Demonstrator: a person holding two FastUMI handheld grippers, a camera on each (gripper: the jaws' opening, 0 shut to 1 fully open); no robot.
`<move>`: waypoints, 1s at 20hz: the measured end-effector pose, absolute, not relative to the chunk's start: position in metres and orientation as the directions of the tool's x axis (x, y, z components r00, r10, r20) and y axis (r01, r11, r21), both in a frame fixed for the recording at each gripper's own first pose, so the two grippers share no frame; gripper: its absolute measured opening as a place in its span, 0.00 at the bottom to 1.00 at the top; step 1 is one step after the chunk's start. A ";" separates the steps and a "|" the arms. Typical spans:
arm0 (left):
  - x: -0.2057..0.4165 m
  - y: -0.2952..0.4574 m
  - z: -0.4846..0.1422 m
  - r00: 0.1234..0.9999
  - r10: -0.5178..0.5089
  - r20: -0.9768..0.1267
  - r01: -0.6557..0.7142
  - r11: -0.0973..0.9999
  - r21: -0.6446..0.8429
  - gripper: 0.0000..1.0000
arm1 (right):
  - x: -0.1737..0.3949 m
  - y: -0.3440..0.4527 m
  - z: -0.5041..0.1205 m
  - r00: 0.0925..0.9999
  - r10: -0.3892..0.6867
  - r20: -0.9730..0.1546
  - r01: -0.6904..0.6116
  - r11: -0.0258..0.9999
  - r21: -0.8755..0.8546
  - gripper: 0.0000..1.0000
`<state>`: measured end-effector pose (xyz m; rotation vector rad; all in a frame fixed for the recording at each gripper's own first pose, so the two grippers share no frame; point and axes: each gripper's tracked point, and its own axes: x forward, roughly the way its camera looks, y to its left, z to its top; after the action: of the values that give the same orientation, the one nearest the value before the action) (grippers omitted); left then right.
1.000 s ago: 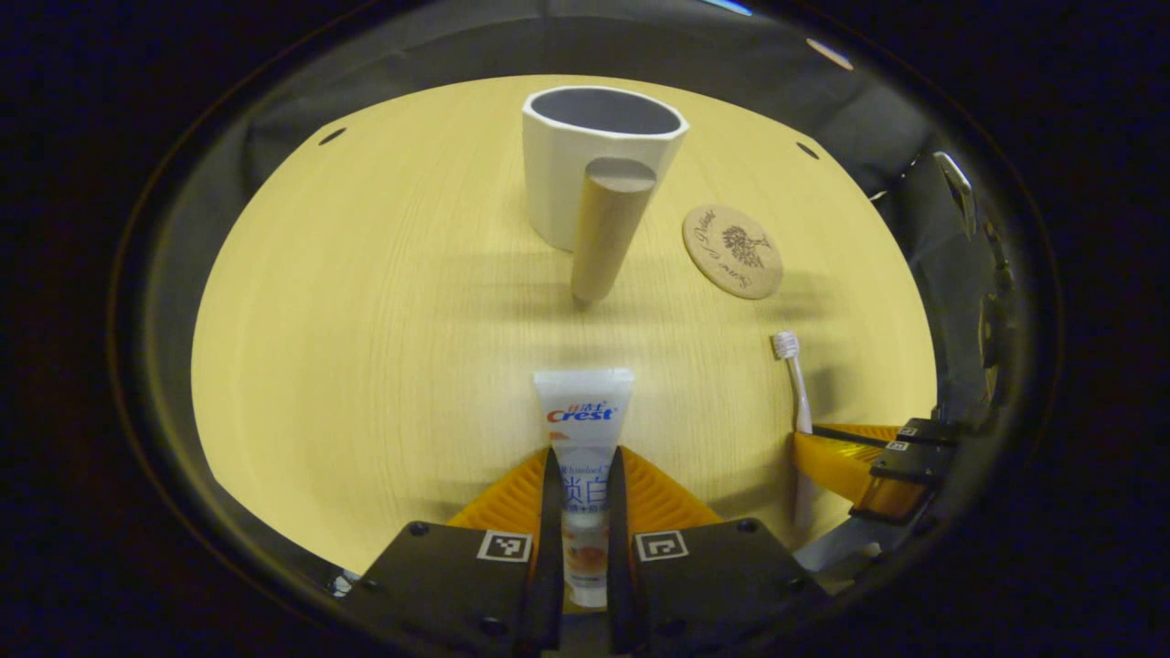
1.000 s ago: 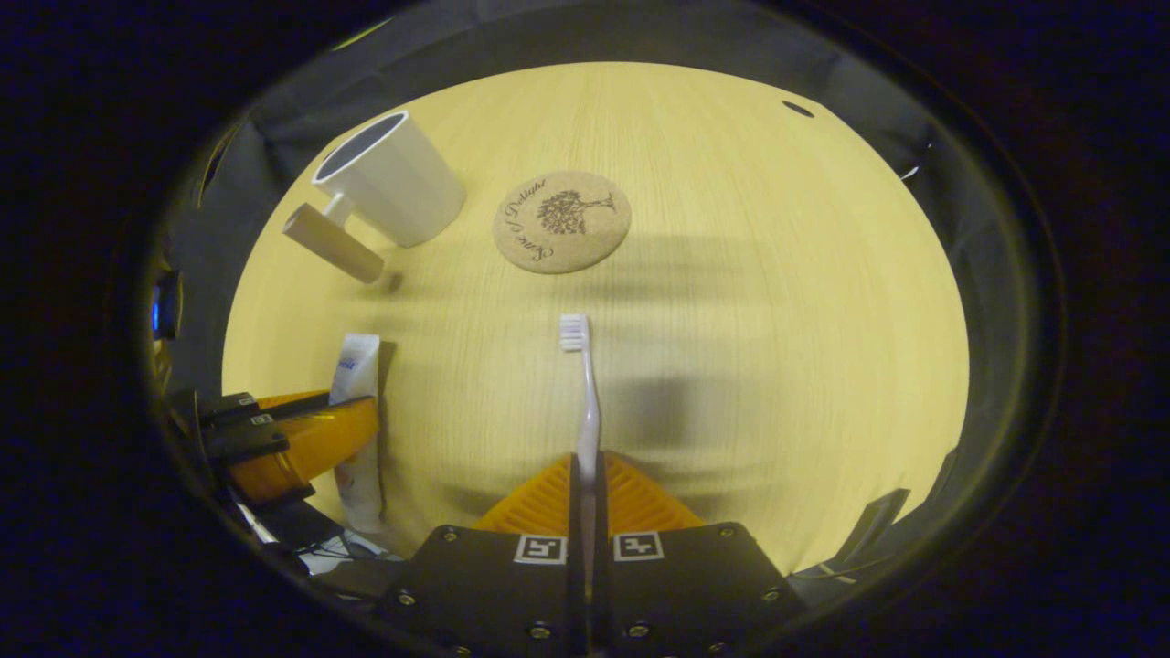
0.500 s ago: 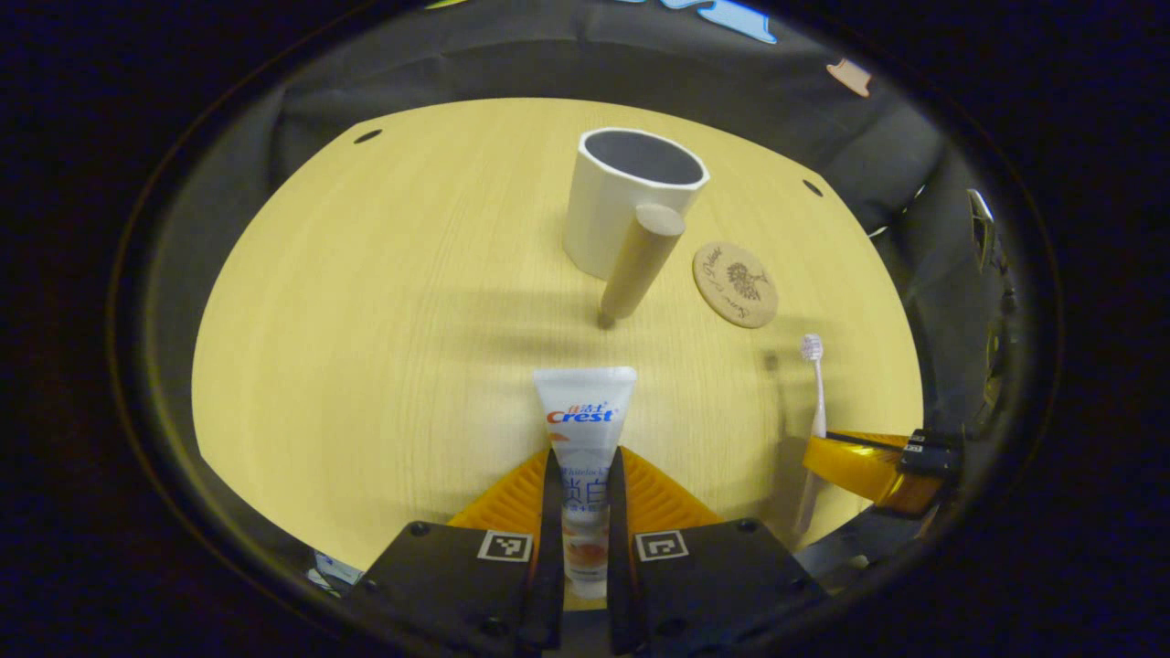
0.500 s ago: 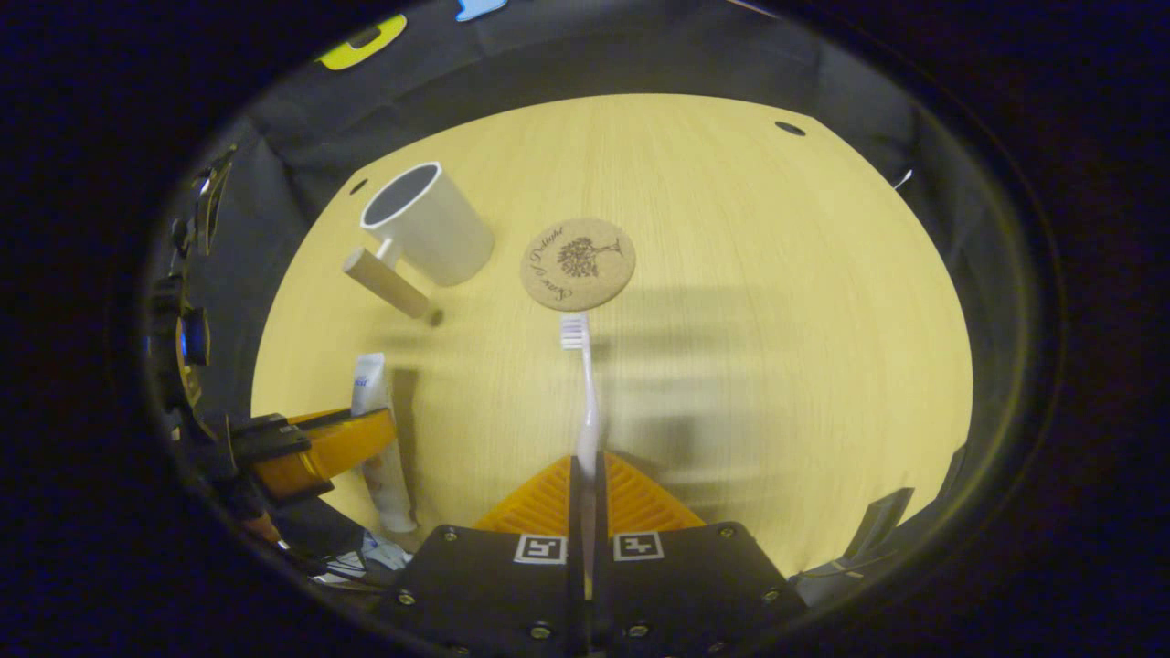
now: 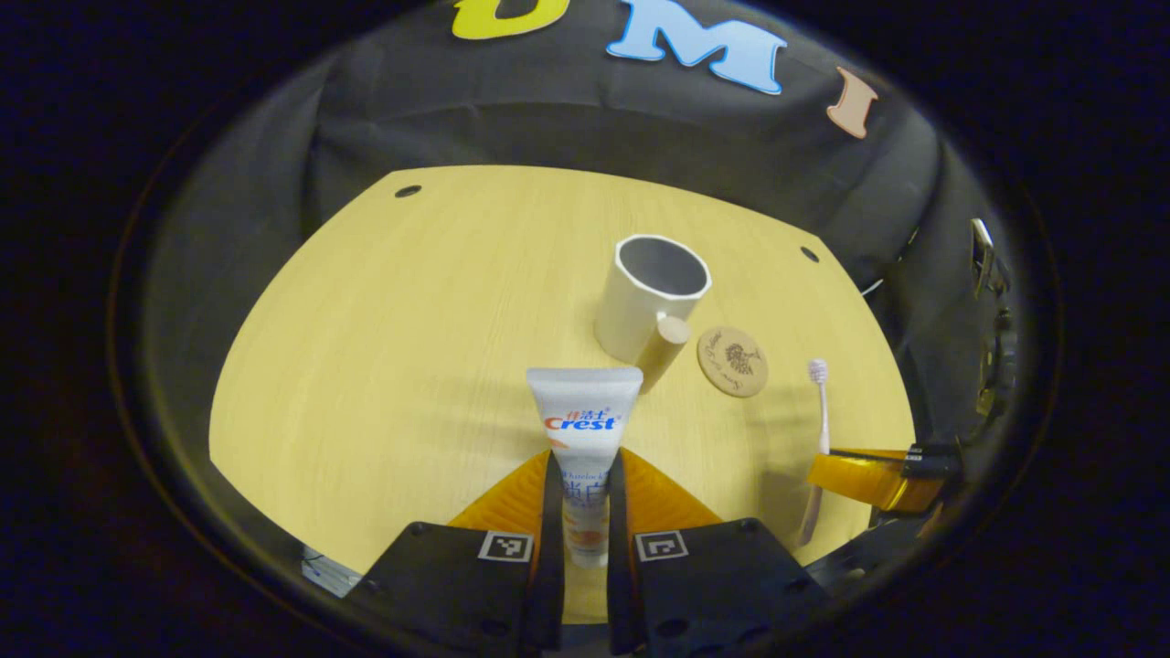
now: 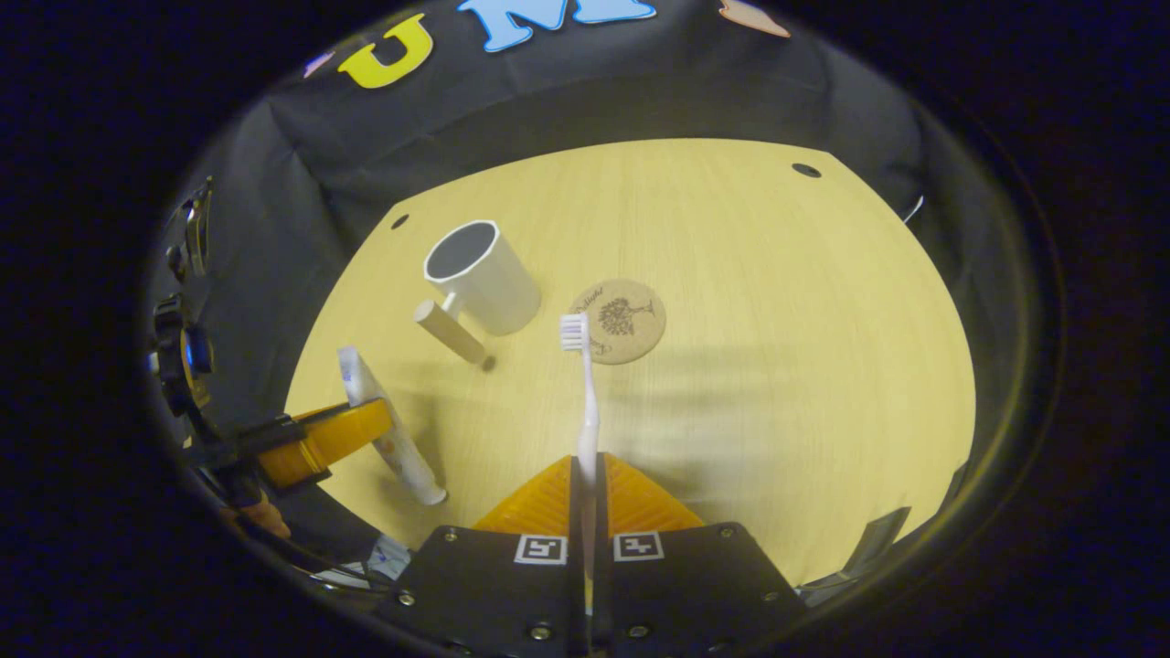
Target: Put the toothbrush and toothpaste on the desktop into the cup, then pick up the cup and place it on the coaster on the desktop.
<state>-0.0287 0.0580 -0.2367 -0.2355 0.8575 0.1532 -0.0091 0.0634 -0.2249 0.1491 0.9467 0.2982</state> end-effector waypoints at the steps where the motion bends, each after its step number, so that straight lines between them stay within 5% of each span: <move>1: -0.028 0.061 -0.234 0.660 0.043 -0.750 -0.225 0.964 -0.143 0.26 | -0.008 0.064 -0.224 0.551 0.315 -0.773 -0.188 0.949 0.253 0.04; 2: -0.027 0.068 -0.229 0.674 0.060 -0.737 -0.240 0.960 -0.141 0.26 | -0.007 0.064 -0.223 0.555 0.315 -0.770 -0.192 0.949 0.250 0.04; 3: -0.026 0.071 -0.224 0.681 0.058 -0.730 -0.233 0.962 -0.141 0.16 | -0.006 0.064 -0.221 0.560 0.314 -0.767 -0.195 0.949 0.247 0.04; 9: -0.003 0.093 -0.186 0.769 0.101 -0.632 -0.239 0.961 -0.137 0.16 | 0.002 0.064 -0.203 0.611 0.314 -0.727 -0.223 0.949 0.222 0.04; 20: 0.067 0.110 -0.086 0.947 0.162 -0.277 -0.210 0.965 -0.154 0.16 | 0.027 0.064 -0.148 0.755 0.356 -0.551 -0.260 0.933 0.248 0.04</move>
<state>0.0668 0.1104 -0.0865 -0.1834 0.2655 0.1904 0.0274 0.0645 -0.1476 0.1602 0.6320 0.3374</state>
